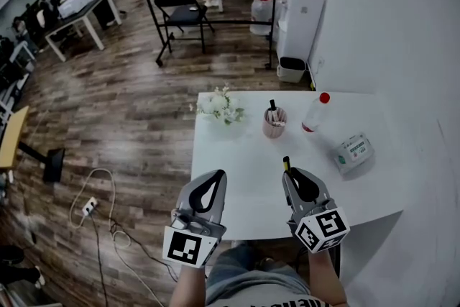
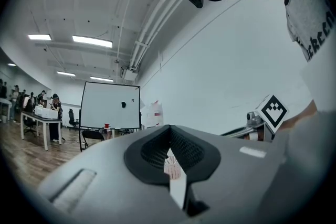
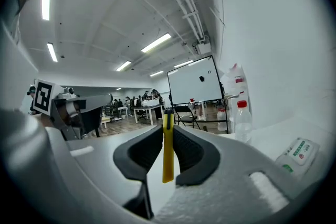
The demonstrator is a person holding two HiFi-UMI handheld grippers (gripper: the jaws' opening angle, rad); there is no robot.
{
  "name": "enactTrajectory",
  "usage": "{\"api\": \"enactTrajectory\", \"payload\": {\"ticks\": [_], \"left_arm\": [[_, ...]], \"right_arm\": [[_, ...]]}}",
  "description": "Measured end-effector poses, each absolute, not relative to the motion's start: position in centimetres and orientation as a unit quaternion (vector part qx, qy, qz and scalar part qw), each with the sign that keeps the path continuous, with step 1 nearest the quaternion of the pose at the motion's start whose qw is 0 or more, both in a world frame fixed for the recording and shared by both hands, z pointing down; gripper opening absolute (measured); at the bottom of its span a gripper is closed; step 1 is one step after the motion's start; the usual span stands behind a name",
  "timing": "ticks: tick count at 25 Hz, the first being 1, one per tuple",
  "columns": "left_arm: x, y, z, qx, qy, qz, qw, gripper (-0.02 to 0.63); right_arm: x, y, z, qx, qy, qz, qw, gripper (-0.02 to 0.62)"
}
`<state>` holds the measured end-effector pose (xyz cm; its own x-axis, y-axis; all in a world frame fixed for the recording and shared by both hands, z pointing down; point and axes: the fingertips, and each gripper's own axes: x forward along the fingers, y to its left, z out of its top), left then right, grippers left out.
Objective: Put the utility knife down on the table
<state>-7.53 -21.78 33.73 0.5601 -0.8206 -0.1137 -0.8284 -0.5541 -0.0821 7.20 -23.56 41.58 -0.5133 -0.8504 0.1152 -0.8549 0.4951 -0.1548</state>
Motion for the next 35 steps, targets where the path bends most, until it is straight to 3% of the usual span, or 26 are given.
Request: {"api": "enactTrajectory", "payload": {"ticks": [35], "left_arm": [[-10.3, -26.2, 38.9, -0.885, 0.465, 0.001, 0.006, 0.012]], "right_arm": [[6.2, -26.5, 59.6, 0.491, -0.811, 0.228, 0.224, 0.064]]}}
